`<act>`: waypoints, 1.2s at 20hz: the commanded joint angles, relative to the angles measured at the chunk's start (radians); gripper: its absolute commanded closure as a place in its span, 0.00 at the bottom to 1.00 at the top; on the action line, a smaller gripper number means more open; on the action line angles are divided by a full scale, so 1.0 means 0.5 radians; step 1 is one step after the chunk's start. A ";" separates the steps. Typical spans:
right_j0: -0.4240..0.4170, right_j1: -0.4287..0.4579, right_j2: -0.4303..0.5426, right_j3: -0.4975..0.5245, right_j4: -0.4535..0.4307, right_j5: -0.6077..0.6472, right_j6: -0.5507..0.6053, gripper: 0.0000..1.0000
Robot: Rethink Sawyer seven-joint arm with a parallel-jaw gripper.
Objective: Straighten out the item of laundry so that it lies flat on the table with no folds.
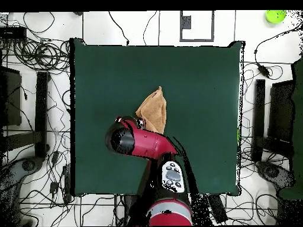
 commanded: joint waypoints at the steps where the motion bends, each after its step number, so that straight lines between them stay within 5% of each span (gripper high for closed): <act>1: 0.141 0.046 0.183 0.141 0.170 -0.055 0.608 0.00; 14: 0.631 0.125 0.196 0.131 0.836 -0.229 1.112 0.00; 18: 0.661 0.124 0.144 0.105 0.835 -0.159 1.068 0.00; 24: 0.457 -0.024 0.138 0.223 0.596 -0.035 0.904 0.00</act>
